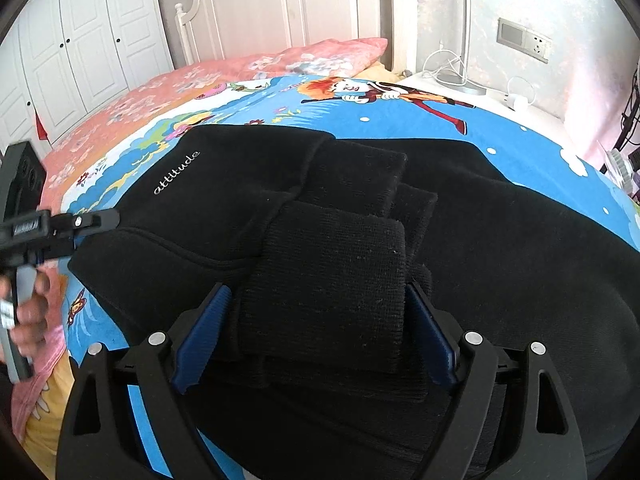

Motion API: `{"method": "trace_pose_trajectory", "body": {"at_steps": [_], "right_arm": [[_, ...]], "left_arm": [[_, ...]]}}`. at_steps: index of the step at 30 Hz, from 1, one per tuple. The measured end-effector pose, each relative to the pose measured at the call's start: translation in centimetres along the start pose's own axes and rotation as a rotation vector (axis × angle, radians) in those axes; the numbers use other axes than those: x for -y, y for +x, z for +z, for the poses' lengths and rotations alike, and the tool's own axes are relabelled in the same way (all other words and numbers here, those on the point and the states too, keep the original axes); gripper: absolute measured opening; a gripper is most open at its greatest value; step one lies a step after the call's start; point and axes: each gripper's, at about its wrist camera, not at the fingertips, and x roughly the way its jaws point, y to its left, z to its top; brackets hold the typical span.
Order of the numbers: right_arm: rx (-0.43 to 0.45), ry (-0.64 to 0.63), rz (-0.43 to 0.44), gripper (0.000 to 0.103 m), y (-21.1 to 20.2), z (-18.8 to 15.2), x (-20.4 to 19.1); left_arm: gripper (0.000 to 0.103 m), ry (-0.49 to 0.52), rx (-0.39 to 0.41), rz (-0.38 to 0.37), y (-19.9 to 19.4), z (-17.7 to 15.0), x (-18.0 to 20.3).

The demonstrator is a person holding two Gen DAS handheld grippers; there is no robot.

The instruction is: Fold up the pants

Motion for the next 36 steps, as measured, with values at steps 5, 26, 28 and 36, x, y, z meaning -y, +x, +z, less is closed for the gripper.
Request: {"method": "trace_pose_trajectory", "body": {"at_steps": [5,26,28,36], "right_arm": [[0.001,0.006,0.006,0.083,0.2,0.0,0.2],[-0.096,0.094,-0.162,0.075,5.3,6.5,5.8],[-0.096,0.098,-0.153,0.075,5.3,6.2,6.0],[-0.078,0.204,-0.045,0.076,2.5,6.5,7.0]], "left_arm": [[0.056,-0.072,0.007,-0.135,-0.1,-1.2,-1.1],[0.054,-0.139,-0.047,-0.153,-0.1,-1.0,-1.7],[0.055,-0.144,-0.051,-0.147,-0.1,-1.1,-1.6],[0.052,-0.118,-0.068,-0.093,-0.2,-1.4,-0.7]]}}
